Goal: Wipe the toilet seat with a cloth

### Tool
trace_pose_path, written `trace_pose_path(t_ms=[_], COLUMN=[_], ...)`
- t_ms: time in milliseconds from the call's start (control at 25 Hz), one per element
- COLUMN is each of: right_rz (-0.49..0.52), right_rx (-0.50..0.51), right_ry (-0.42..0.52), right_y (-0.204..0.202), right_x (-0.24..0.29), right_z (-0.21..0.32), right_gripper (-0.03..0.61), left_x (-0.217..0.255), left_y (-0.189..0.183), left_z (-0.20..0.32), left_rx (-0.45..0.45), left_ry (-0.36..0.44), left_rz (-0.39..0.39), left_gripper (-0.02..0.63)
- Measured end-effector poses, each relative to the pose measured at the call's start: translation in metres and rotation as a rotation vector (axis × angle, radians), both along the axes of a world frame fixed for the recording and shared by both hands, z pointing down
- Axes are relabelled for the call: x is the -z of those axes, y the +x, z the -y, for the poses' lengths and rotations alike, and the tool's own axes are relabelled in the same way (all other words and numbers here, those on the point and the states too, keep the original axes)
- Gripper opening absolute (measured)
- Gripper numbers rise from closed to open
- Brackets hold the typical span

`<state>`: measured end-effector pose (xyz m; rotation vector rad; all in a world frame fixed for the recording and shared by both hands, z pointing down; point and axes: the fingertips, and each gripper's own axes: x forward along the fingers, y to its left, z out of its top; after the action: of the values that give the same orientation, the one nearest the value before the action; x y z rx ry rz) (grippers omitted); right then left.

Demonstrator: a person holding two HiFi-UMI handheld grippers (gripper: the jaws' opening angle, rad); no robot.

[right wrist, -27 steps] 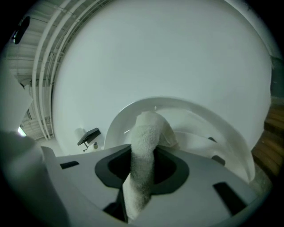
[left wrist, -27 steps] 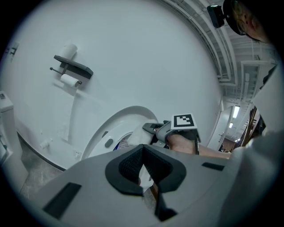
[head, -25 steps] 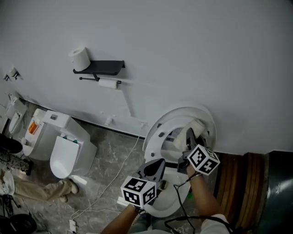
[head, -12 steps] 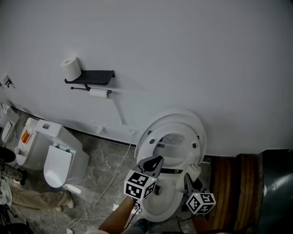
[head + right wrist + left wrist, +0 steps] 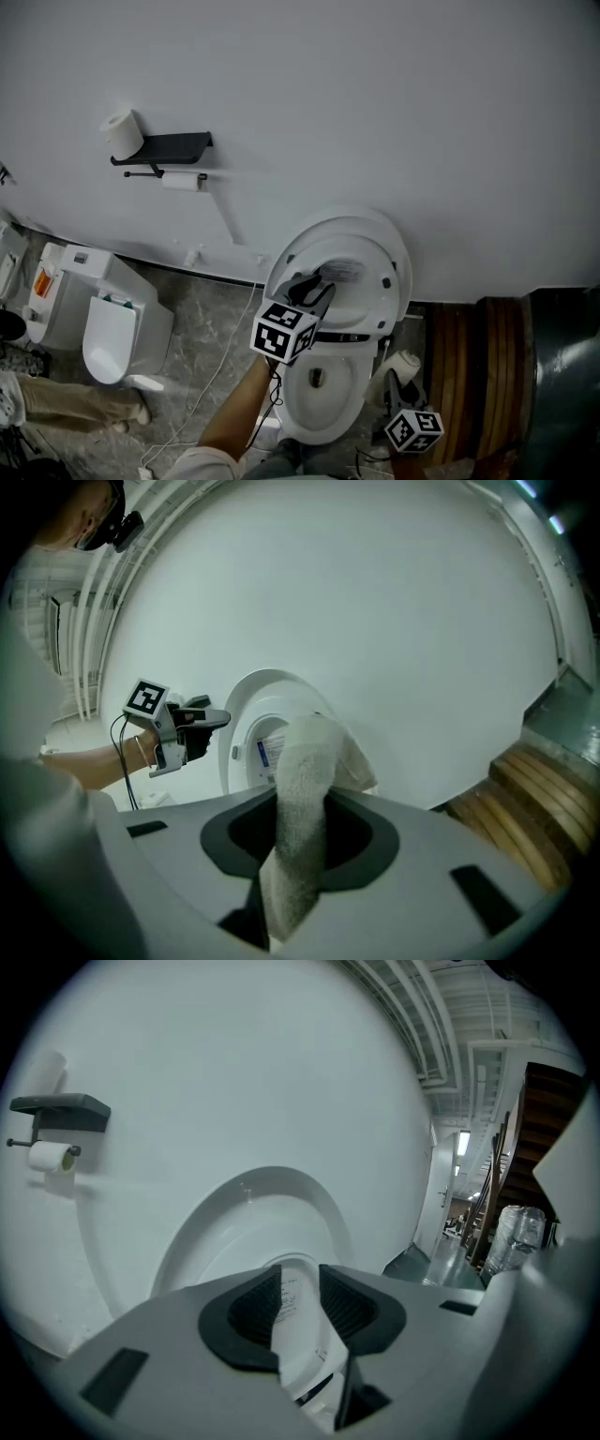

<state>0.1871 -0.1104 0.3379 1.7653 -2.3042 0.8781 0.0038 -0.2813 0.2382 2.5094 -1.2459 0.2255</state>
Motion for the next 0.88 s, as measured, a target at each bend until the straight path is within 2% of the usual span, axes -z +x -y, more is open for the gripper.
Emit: trace_pose_path(t_ms=[120,240,400,680,800,880], right_rz=[0.010,0.025,0.026,0.036,0.055,0.060], right_rx=[-0.016,-0.035,-0.049,-0.031,-0.029,-0.031], right_ry=[-0.006,-0.015,-0.026,-0.017,-0.011,-0.015], right_y=[0.007,0.015,0.021,0.022,0.025,0.025], right_x=[-0.002,-0.006,-0.008,-0.006,-0.007,-0.006], right_z=[-0.005,-0.007,-0.007,-0.006,-0.005,-0.005], right_gripper=[0.100,0.100,0.100,0.100,0.100,0.100], left_x=[-0.002,-0.002,-0.007,-0.005,-0.015,-0.023], left_y=[0.000,-0.003,-0.006,-0.019,-0.017,-0.016], left_z=[0.016,0.030,0.045,0.072,0.087,0.092], left_rx=[0.005,0.028,0.062,0.176,0.176,0.165], left_ry=[-0.010,0.013,0.036,0.093,0.076,0.038], left_rz=[0.020,0.063,0.124,0.215,0.274,0.279], left_gripper=[0.225,0.267,0.268,0.268,0.268,0.268])
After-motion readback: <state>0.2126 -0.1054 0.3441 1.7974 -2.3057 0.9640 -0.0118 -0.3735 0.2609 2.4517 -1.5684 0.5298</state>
